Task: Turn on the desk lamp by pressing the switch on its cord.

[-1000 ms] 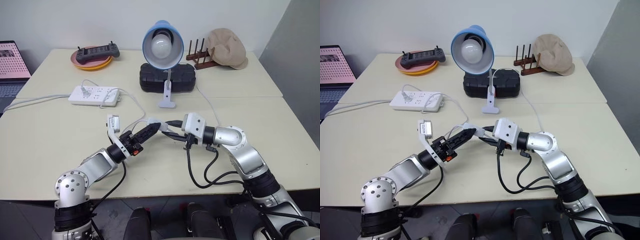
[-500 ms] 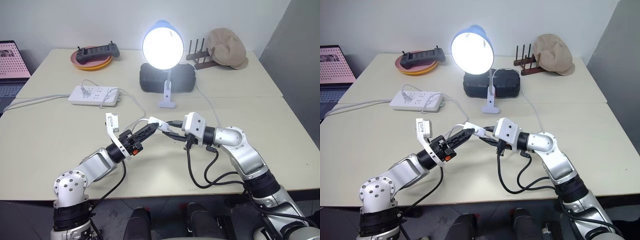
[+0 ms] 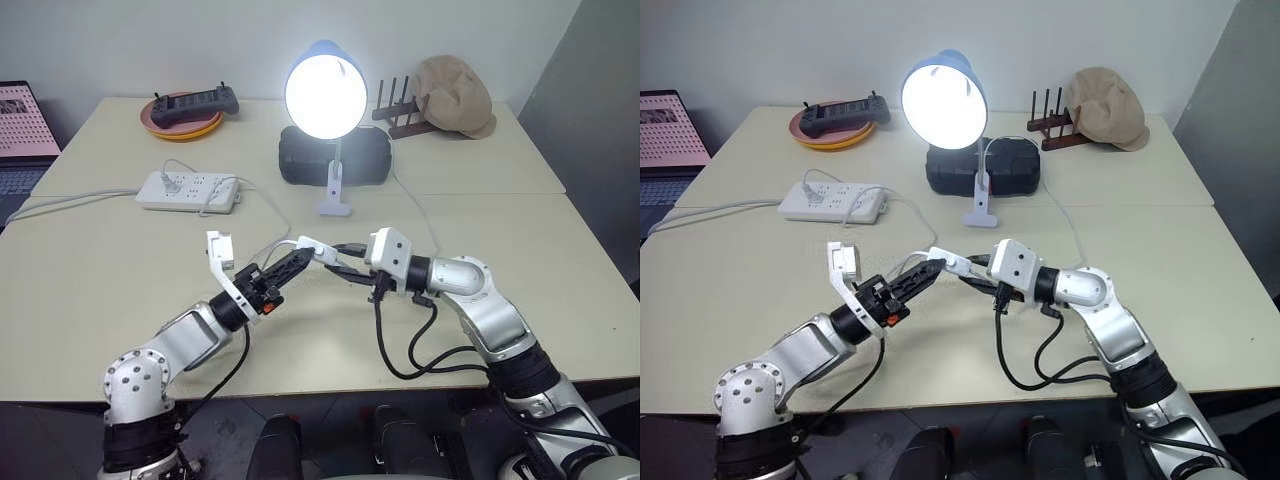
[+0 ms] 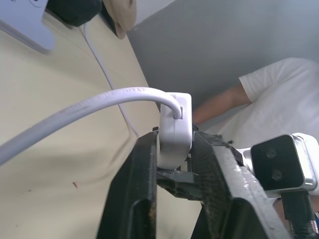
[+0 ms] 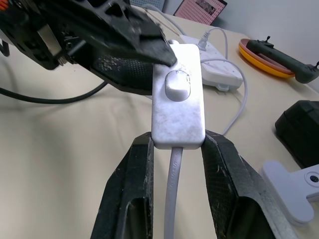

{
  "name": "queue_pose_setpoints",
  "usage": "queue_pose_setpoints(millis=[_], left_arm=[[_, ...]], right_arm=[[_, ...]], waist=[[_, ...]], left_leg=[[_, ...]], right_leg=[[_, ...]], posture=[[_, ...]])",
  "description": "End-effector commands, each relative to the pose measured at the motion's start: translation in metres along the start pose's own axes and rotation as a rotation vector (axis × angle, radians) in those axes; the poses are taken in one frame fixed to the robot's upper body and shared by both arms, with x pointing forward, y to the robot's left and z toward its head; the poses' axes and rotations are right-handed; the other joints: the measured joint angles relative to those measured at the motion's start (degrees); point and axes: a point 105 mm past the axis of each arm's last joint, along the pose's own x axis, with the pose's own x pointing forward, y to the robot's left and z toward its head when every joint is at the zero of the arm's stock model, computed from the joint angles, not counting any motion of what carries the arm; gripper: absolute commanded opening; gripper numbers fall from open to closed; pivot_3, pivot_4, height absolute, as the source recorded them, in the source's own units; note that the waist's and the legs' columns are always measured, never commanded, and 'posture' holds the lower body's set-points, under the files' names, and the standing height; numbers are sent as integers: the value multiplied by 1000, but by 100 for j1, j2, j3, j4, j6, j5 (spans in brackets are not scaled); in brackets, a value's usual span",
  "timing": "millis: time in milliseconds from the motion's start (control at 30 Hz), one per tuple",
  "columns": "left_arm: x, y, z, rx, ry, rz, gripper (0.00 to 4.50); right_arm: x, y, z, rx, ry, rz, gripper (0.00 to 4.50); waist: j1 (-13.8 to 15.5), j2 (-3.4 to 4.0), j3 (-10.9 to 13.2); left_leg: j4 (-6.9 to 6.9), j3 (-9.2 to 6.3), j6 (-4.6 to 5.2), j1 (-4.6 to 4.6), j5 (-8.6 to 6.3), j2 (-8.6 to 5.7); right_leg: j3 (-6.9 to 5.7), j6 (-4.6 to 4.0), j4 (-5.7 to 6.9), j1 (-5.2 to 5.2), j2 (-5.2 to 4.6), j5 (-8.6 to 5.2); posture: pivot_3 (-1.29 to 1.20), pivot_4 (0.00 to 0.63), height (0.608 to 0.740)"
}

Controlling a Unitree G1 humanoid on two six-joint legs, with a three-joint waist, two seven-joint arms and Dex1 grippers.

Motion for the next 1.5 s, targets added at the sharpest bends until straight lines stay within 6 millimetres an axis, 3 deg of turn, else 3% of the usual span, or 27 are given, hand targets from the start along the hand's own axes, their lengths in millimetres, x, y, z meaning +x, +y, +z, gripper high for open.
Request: queue_pose_setpoints(millis=[33, 200, 400, 533, 667, 733, 867, 1133, 1267, 1500], left_arm=[[-8, -13, 7, 20, -19, -35, 2338], [-20, -17, 4, 51, 22, -15, 3250], [-43, -19, 25, 438, 163, 132, 4442], [-46, -16, 32, 816, 371, 181, 4477], [-47, -11, 32, 962, 466, 155, 4477], [-46, -4, 35, 1023, 495, 167, 4500], [-43, -1, 45, 1047, 476, 171, 4500], [-52, -2, 63, 1032, 501, 184, 4500], [-63, -2, 70, 1039, 566, 198, 4500], [-68, 4, 79, 1054, 585, 216, 4500]], right_arm=[[-2, -11, 12, -44, -44, -30, 1019], [-1, -14, 6, -39, -21, -29, 1019], [0, -27, -35, 31, 162, -40, 1019], [2, -31, -52, 119, 219, -25, 1019], [3, -32, -54, 169, 220, 0, 1019], [-3, -34, -46, 186, 191, 19, 1716], [-24, -36, -29, 186, 149, 57, 2548], [-95, -33, -2, 266, 170, 85, 4485], [-126, -31, 4, 324, 231, 56, 4485], [-138, -28, 4, 371, 244, -34, 4485]], waist=[[-2, 0, 0], [-3, 1, 1], [-2, 3, 4], [4, 10, 12], [0, 22, 19], [3, 23, 20], [27, 26, 22], [80, 26, 22], [84, 26, 22], [43, 27, 22]], left_leg=[[-1, 0, 0, -2, 0, 1], [-6, 2, -1, -16, -1, 1], [-12, 1, -5, -21, -4, 2], [-9, 5, -6, -32, -4, 0], [-21, 20, -9, -42, -5, -2], [-27, 20, -15, -54, -10, 1], [-33, 19, -16, -88, -11, 1], [-30, 16, -15, -97, -12, 1], [-26, 15, -14, -95, -12, 1], [-15, 18, -14, -92, -11, 2]], right_leg=[[-1, 0, -8, 0, 0, 0], [-1, 4, -32, 0, -4, 3], [-3, 0, -34, -10, -3, 1], [-3, -2, -39, -23, -5, 0], [4, -2, -49, -32, -12, 0], [0, 1, -50, -44, -11, 1], [-2, 11, -35, -81, -11, 14], [-5, 26, -34, -85, -11, 3], [-6, 35, -31, -85, -11, -4], [-3, 29, -26, -83, -11, -6]], posture=[[0, 150, 740], [0, 150, 740], [0, 150, 740], [0, 150, 740], [0, 150, 740], [0, 150, 740], [0, 150, 740], [0, 150, 740], [0, 150, 740], [0, 150, 740]])
